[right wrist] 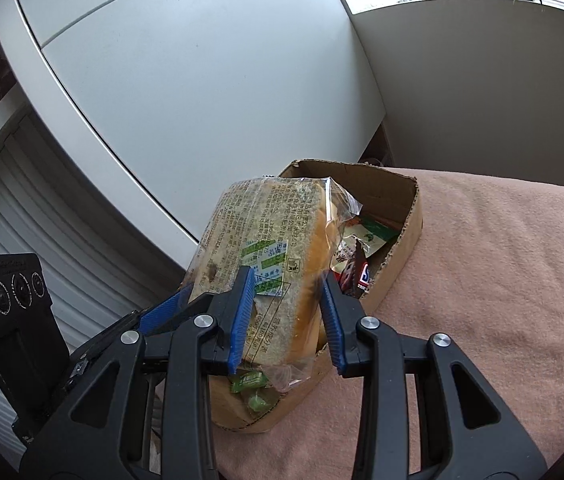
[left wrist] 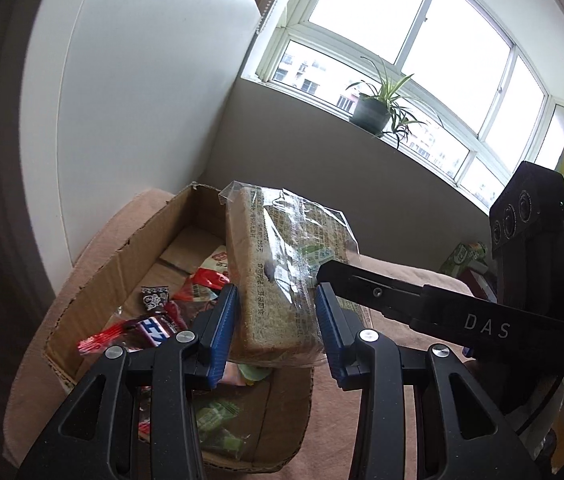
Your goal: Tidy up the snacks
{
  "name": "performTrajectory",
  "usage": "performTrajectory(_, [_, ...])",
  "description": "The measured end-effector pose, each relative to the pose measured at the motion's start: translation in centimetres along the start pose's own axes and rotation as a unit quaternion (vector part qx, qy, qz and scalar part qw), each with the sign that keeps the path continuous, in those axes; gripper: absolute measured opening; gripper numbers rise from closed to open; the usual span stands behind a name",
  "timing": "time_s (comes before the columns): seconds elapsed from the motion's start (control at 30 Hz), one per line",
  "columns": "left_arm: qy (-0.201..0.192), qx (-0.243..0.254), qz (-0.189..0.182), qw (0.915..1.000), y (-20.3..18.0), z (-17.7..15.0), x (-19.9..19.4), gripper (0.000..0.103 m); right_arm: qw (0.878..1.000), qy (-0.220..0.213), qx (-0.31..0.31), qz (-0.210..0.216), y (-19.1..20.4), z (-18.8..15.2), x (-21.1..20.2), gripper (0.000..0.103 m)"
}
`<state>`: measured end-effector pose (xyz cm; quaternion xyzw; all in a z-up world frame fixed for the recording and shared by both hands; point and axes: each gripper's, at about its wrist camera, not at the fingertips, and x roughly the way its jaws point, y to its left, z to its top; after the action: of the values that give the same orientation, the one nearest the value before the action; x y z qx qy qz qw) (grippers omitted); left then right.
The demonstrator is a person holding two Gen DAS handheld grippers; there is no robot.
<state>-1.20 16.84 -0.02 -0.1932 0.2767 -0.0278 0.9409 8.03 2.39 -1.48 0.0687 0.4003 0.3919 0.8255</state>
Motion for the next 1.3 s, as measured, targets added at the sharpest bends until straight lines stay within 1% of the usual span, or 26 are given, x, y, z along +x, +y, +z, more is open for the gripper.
performTrajectory(0.07, [0.000,-0.007,0.001,1.0000,0.7,0.0,-0.1,0.038,1.000,0.004,-0.003,0.003,0.3,0.0,0.7,0.035])
performTrajectory(0.37, [-0.008,-0.006,0.028,0.9996,1.6,0.3,0.1,0.038,1.000,0.015,-0.007,0.013,0.8,0.2,2.7,0.035])
performTrajectory(0.47, [-0.015,0.002,0.049,0.9987,1.6,0.3,0.2,0.035,1.000,0.019,-0.018,-0.003,1.0,-0.5,3.6,0.035])
performTrajectory(0.53, [-0.019,0.008,0.060,0.9980,1.7,0.4,0.1,0.035,1.000,0.020,-0.018,-0.014,1.1,-0.8,4.0,0.035])
performTrajectory(0.6, [-0.022,0.008,0.060,0.9979,1.7,0.6,0.0,0.035,0.999,0.027,-0.020,-0.015,1.1,-0.8,4.4,0.035])
performTrajectory(0.7, [-0.025,0.014,0.066,0.9974,1.7,0.6,-0.1,0.035,0.999,0.019,-0.029,-0.030,1.4,-0.9,4.2,0.035])
performTrajectory(0.9, [-0.025,0.019,0.069,0.9971,1.4,0.5,-0.1,0.035,0.999,0.006,-0.033,-0.042,1.2,-0.5,2.7,0.036])
performTrajectory(0.97, [-0.026,0.021,0.074,0.9967,1.1,0.3,-0.1,0.035,0.999,0.004,-0.032,-0.044,0.9,-0.5,2.0,0.039])
performTrajectory(1.03, [-0.025,0.020,0.073,0.9968,1.0,0.1,-0.3,0.035,0.998,-0.003,-0.034,-0.052,0.9,-0.5,1.4,0.049])
performTrajectory(1.13, [-0.030,0.021,0.077,0.9963,0.5,0.1,-0.5,0.035,0.997,-0.014,-0.044,-0.062,0.8,-0.6,0.3,0.056])
performTrajectory(1.17, [-0.031,0.023,0.082,0.9959,0.3,-0.1,-0.6,0.039,0.996,-0.019,-0.048,-0.066,0.8,-0.7,0.0,0.059])
performTrajectory(1.23, [-0.032,0.025,0.087,0.9954,-0.1,-0.4,-0.8,0.047,0.995,-0.031,-0.056,-0.078,0.7,-0.9,-0.9,0.070])
performTrajectory(1.27, [-0.032,0.026,0.089,0.9952,-0.4,-0.7,-0.8,0.055,0.994,-0.036,-0.060,-0.084,0.7,-1.0,-1.3,0.072])
performTrajectory(1.3, [-0.031,0.027,0.094,0.9948,-0.6,-0.9,-0.8,0.060,0.993,-0.039,-0.062,-0.087,0.6,-1.1,-1.7,0.075])
